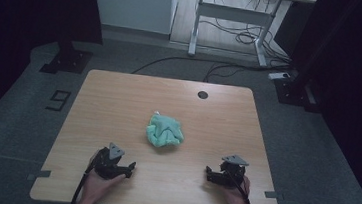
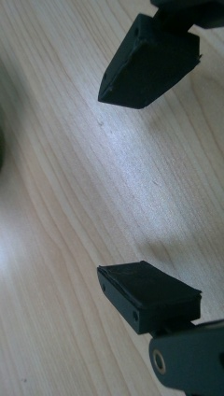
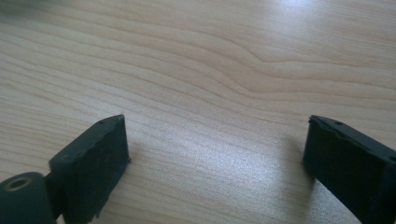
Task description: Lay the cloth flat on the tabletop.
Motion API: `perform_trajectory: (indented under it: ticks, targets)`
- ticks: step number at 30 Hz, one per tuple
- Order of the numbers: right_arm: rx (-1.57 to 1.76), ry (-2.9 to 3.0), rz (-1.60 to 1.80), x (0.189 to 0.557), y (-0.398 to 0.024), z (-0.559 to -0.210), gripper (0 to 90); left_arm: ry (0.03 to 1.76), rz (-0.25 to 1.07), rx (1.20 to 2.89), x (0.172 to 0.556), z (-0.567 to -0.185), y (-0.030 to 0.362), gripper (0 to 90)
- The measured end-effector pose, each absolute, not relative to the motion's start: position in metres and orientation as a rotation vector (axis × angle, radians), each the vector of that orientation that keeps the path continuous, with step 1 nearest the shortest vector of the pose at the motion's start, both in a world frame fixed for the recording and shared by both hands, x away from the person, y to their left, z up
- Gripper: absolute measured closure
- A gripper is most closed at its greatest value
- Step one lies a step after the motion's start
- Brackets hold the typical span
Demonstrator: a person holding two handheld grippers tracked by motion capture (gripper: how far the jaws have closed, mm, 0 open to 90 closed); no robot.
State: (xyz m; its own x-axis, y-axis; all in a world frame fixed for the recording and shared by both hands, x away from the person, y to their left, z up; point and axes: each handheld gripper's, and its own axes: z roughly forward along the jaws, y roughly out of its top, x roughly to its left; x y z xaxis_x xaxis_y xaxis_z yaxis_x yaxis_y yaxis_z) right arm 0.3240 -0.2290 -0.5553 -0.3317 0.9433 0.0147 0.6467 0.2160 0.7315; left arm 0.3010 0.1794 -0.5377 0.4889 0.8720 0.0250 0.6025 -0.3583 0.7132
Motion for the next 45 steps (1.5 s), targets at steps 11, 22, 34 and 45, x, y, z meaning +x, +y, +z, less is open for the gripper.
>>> perform_trajectory:
  ticks: [11, 22, 34, 45]
  targets:
    - [1.448, 1.984, 1.039, 0.32, -0.235, -0.542, 19.4, 1.187, 0.522, 2.036, 0.296, -0.53, 0.185, 21.3]
    - [1.397, 2.019, 1.095, 0.324, -0.225, -0.538, 23.7, 1.205, 0.498, 2.031, 0.3, -0.524, 0.183, 24.6]
    - [1.329, 2.02, 1.173, 0.335, -0.21, -0.527, 28.3, 1.204, 0.475, 2.019, 0.292, -0.525, 0.187, 24.8]
    - [1.278, 2.08, 1.229, 0.365, -0.173, -0.512, 30.6, 1.2, 0.462, 2.017, 0.289, -0.527, 0.188, 24.9]
